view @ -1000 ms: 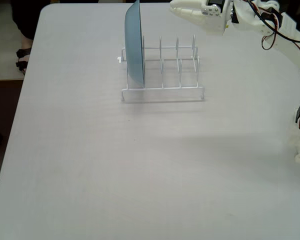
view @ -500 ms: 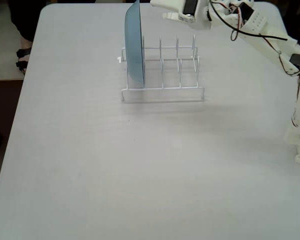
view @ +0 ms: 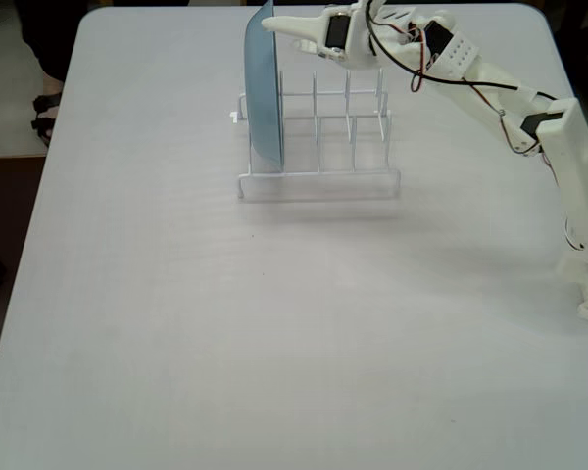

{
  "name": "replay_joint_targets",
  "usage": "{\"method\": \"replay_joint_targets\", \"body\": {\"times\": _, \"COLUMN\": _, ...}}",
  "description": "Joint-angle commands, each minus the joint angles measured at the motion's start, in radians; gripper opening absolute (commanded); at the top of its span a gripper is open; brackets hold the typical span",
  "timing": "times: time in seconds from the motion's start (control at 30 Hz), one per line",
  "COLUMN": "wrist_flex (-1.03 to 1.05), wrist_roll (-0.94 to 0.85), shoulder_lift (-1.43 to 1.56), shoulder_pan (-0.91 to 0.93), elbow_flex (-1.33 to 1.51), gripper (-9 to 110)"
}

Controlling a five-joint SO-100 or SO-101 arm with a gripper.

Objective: Would you please take all the plates for me?

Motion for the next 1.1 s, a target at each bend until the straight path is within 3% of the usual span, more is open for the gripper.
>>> {"method": "replay_joint_targets", "body": {"times": 0.0, "wrist_flex": -0.066, "wrist_roll": 0.012, "shoulder_lift": 0.008, "shoulder_pan": 0.000, "elbow_flex": -0.101, "gripper": 39}}
{"method": "replay_joint_targets", "body": {"times": 0.47, "wrist_flex": -0.262, "wrist_roll": 0.175, "shoulder_lift": -0.103, "shoulder_pan": -0.025, "elbow_flex": -0.106, "gripper": 25}}
{"method": "replay_joint_targets", "body": {"times": 0.53, "wrist_flex": -0.291, "wrist_roll": 0.218, "shoulder_lift": -0.114, "shoulder_pan": -0.029, "elbow_flex": -0.107, "gripper": 16}}
{"method": "replay_joint_targets", "body": {"times": 0.6, "wrist_flex": -0.314, "wrist_roll": 0.287, "shoulder_lift": -0.114, "shoulder_pan": -0.032, "elbow_flex": -0.115, "gripper": 0}}
{"method": "replay_joint_targets", "body": {"times": 0.87, "wrist_flex": -0.183, "wrist_roll": 0.282, "shoulder_lift": -0.095, "shoulder_pan": 0.006, "elbow_flex": -0.328, "gripper": 0}}
{"method": "replay_joint_targets", "body": {"times": 1.07, "wrist_flex": -0.178, "wrist_roll": 0.273, "shoulder_lift": 0.052, "shoulder_pan": 0.063, "elbow_flex": -0.337, "gripper": 0}}
